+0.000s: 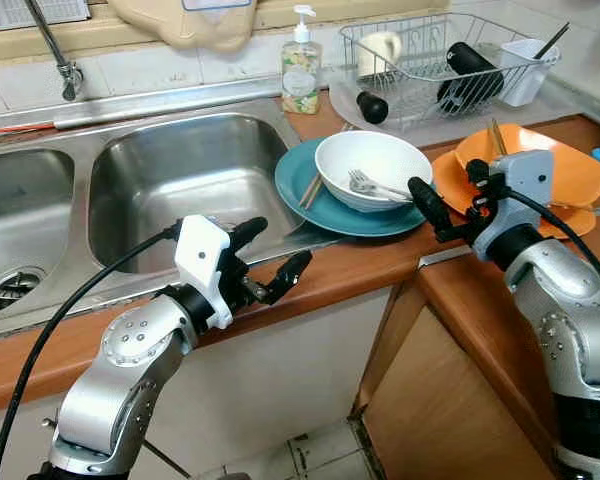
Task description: Kitchen organization
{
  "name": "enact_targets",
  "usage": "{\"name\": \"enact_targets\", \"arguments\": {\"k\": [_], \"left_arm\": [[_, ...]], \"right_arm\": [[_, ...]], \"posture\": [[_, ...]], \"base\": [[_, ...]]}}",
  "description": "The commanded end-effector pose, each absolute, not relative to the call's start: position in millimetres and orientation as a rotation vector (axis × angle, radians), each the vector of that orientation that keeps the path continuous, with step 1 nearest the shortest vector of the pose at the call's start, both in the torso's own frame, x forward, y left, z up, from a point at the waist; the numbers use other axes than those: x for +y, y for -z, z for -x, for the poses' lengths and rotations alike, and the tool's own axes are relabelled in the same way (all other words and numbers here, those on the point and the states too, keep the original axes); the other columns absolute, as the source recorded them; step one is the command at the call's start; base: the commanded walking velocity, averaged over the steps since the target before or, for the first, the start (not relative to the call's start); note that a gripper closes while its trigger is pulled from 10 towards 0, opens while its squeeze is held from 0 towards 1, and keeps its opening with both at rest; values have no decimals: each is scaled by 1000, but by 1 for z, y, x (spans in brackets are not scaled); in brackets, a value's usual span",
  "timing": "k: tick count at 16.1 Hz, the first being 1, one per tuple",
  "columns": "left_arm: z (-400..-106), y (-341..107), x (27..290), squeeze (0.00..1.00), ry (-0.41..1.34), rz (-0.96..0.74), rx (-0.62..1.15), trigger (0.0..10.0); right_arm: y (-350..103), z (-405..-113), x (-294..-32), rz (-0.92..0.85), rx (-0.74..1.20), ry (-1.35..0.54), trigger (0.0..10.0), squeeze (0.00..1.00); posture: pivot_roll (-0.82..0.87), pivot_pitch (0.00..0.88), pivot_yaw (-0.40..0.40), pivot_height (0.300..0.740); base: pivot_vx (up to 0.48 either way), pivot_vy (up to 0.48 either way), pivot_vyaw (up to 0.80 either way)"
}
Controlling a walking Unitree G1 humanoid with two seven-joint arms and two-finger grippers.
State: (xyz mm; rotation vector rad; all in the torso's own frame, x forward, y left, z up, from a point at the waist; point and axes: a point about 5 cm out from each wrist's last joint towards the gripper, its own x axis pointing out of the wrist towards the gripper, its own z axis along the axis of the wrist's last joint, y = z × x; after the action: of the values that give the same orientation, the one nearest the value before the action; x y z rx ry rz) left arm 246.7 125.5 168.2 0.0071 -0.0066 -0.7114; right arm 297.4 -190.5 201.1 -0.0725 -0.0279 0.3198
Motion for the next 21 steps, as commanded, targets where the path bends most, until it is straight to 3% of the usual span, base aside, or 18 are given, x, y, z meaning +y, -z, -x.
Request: {"name": "enact_targets", "arguments": {"k": [1,3,4,5,21], "left_arm": [[-246,-172,125,0,724,-19,-21,10000],[-245,-172,124,0,730,-16,-20,10000],[-245,-172,124,0,732,-14,-20,10000],[-244,-173,123,0,742,-12,-17,10000],[-241,-176,114,0,821,8,-19,10000]], "right_arm": [[-199,-296,-191,84,-8,-326,10000,0],[-193,-296,-189,76,6,-333,9686,0],[-193,-297,-186,62,2,-347,2824,0],[-192,-299,-184,42,3,-360,0,0],[-183,-310,-177,-23,2,-381,0,0]], "posture": [[-1,0,45,740],[2,0,44,740],[2,0,44,740],[2,0,44,740],[17,0,35,740]], "base": [[0,0,0],[0,0,0],[0,0,0],[0,0,0],[0,0,0]]}}
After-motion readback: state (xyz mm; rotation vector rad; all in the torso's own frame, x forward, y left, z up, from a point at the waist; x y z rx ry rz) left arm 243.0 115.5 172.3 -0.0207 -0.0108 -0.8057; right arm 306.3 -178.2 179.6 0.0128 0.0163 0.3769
